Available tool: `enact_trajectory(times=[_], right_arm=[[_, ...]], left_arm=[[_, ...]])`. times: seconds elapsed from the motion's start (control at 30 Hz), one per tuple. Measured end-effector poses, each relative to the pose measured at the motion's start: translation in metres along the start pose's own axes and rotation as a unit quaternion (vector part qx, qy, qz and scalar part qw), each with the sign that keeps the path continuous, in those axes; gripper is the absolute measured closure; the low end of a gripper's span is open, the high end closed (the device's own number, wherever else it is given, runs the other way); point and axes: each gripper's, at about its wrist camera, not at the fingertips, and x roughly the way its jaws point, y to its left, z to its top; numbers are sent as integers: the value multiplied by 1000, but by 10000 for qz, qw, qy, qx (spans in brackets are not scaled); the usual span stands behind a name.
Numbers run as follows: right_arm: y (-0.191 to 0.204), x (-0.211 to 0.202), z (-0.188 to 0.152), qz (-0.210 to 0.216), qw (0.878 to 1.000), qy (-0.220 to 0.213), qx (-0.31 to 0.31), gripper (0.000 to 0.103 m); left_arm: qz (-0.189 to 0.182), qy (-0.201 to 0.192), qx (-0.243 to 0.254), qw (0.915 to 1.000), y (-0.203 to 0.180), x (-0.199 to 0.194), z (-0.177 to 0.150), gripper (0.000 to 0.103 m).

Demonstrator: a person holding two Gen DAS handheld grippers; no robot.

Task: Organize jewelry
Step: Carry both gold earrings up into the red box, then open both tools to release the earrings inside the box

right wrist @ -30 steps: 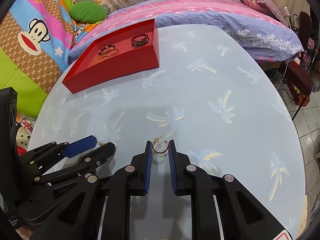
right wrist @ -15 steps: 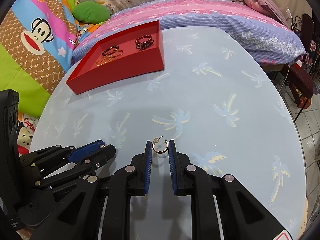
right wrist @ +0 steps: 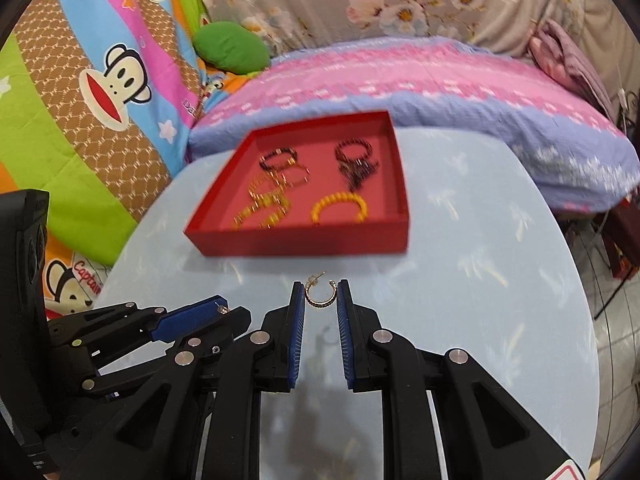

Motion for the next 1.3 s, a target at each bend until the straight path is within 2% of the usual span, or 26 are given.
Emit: enact_trajectory(times=[0.3,0.57,0.93,1.3], right_arm=[[10,40,61,24,9999,-134,-72,88],[4,88,97,-131,9999,-48,-30,87],[-10,137,112,-192,9996,151,127,87],[-13,160,116,-196,9993,278,140,87]], left_arm=[[242,-420,-197,9986,37,15,66,85],[298,-421,-244,9984,53,54,103,85],[331,-260,-319,9986,69,99,123,85],[356,-125,-422,9984,79,122,128,85]])
